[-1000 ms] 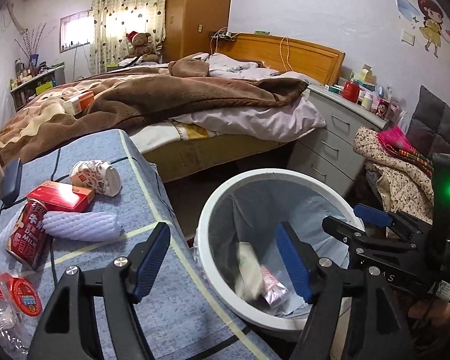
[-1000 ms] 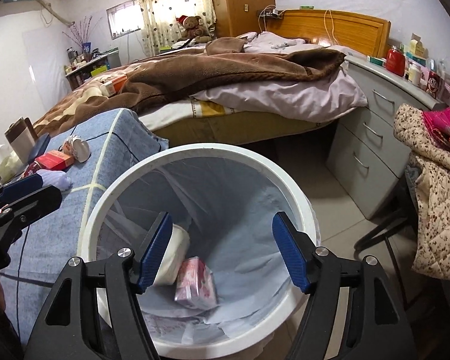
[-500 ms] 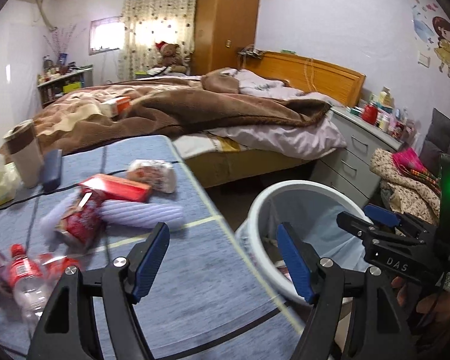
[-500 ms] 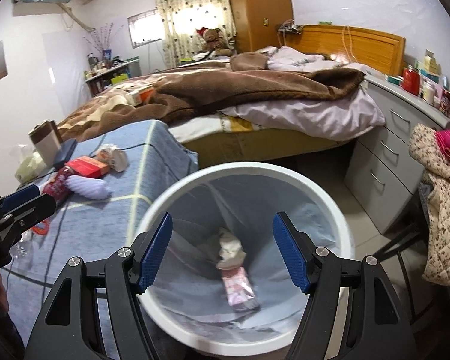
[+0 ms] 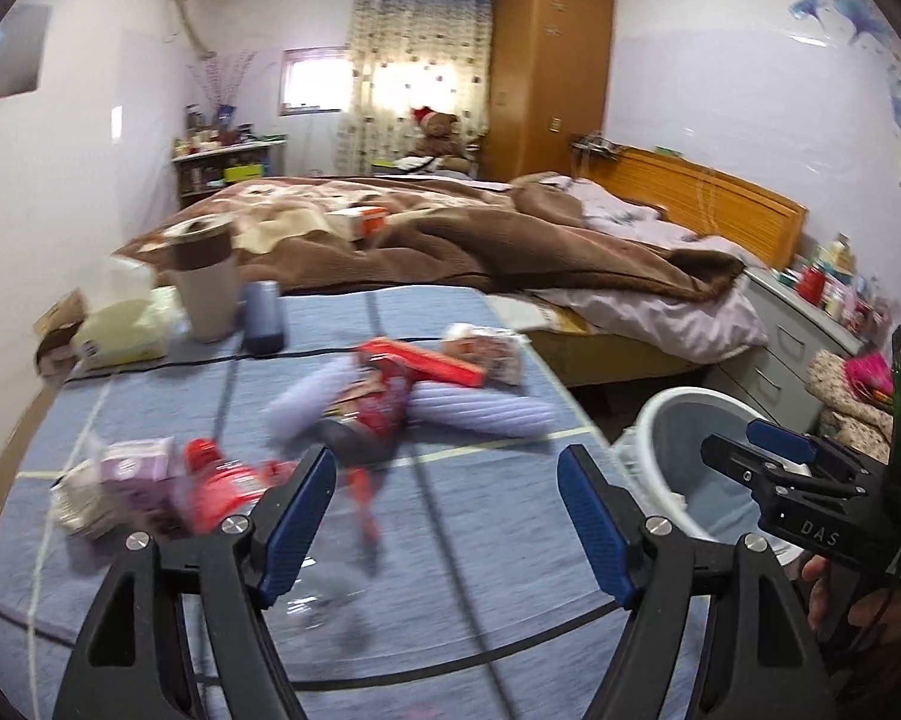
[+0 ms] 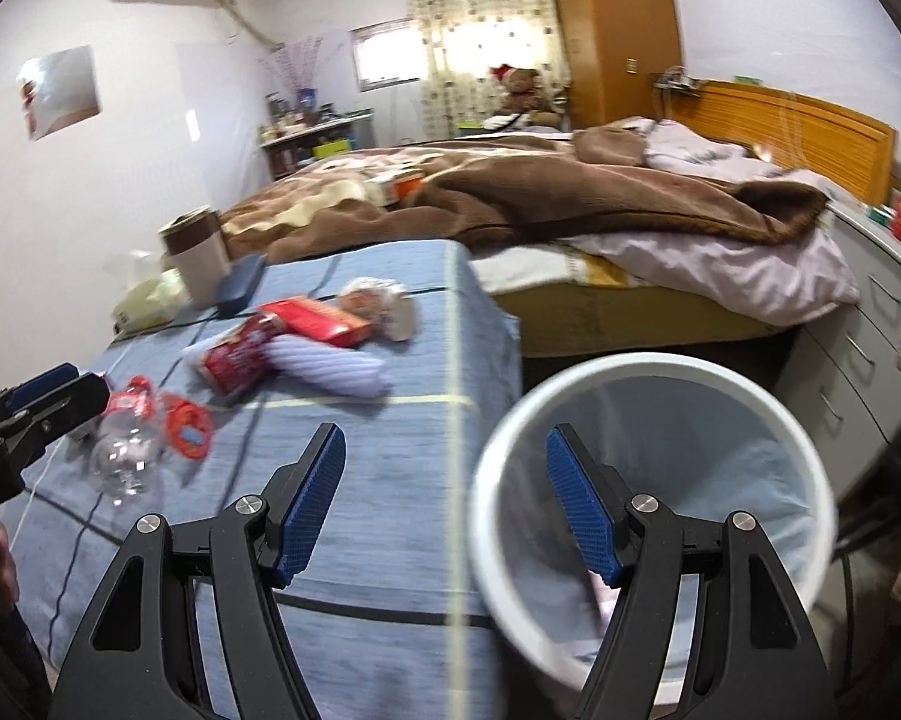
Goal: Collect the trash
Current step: 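Move both open tools back toward the remaining trash on the table, then grasp the clear red-label bottle with the right tool while the left tool grasps the yogurt cup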
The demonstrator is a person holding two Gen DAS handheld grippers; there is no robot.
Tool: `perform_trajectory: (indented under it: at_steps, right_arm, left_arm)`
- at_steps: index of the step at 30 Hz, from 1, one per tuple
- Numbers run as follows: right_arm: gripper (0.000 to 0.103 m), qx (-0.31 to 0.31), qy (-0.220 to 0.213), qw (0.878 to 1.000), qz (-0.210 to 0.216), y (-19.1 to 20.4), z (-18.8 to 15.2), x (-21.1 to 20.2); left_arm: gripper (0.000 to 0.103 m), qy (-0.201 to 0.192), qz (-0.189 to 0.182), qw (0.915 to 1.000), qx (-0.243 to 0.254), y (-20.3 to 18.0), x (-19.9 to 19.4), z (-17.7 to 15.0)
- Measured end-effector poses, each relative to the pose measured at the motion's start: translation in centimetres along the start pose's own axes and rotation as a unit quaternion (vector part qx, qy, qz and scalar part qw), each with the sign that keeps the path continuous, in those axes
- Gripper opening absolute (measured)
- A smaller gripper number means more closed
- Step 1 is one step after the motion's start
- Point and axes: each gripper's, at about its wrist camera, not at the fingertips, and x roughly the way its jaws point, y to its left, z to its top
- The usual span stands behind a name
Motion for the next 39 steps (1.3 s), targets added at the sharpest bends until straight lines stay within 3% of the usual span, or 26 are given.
perform_trajectory:
  at_steps: [10, 13, 19, 28, 39]
  right_arm:
    - [0.071, -0.046, 0.006, 0.996, 0.071, 6.1, 0.1, 1.2]
    - [0.071, -0.068, -0.013, 0.994, 0.081, 8.2, 0.1, 1.5]
    - [0.071, -0.070, 0.019, 0.988, 0.135, 11.3, 0.2, 3.0]
    - [0.071, -0.123, 0.054, 0.979, 0.156, 16.5, -0.7, 4.6]
    - [0.071, -0.171, 0.094, 0.970, 0.142, 20.0, -1.3, 6.9]
  left_arm:
    - [0.079, -0.007, 0.067, 0.9971, -0.035, 7.6, -2.4, -1.6]
    - [0.081, -0.005, 0.075, 0.9960, -0.050, 9.8, -2.8, -2.1]
    - [0.082, 0.002, 0.097, 0.9937, -0.055, 13.1, -3.2, -3.0]
    - [0.083, 0.025, 0.111, 0.9919, -0.056, 17.9, -3.6, -4.1]
    - [0.083, 0.067, 0.086, 0.9934, -0.037, 21.3, -0.6, -3.6]
